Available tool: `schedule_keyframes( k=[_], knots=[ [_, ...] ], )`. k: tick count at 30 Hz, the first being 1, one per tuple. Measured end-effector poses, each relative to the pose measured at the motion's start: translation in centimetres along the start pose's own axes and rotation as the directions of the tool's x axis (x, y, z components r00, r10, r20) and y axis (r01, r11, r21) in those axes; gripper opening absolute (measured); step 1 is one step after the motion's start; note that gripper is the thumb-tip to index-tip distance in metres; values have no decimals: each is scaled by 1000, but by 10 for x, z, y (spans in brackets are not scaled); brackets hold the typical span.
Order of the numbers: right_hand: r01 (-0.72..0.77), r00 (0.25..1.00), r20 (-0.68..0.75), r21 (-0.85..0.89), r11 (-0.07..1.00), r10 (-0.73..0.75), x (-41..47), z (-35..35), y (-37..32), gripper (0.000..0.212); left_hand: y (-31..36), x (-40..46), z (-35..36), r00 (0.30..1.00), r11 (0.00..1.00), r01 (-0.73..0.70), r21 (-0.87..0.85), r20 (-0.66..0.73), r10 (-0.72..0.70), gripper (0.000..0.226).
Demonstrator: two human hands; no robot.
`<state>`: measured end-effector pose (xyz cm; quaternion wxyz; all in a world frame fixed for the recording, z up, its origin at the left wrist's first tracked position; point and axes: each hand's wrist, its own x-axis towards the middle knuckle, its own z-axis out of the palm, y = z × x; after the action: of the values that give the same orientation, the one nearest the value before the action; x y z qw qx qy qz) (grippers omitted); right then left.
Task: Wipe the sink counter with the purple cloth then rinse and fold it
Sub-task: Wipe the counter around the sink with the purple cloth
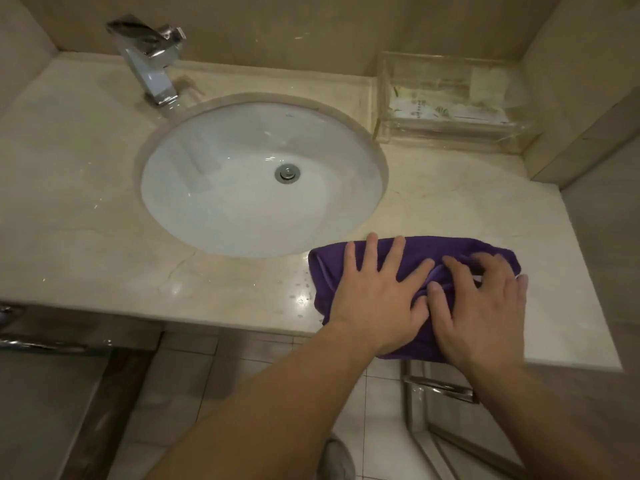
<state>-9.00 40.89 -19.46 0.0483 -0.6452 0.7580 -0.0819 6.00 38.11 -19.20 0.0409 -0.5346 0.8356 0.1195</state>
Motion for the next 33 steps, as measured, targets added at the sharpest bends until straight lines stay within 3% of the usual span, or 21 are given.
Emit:
schedule_keyframes(
  k=[6,16,33],
  knots=[
    [24,994,102,48,999,-28,2,5,-2,72,-10,-6,1,999,999,-46,-10,-2,46,59],
    [13,1000,24,79,997,-15,-11,18,-36,71,-39,-29,1,994,995,-101,10,-28,102,60],
    [59,997,38,70,996,-61,-28,40,-145,71,-139,-84,-2,997,997,-58,50,-51,61,60]
  ],
)
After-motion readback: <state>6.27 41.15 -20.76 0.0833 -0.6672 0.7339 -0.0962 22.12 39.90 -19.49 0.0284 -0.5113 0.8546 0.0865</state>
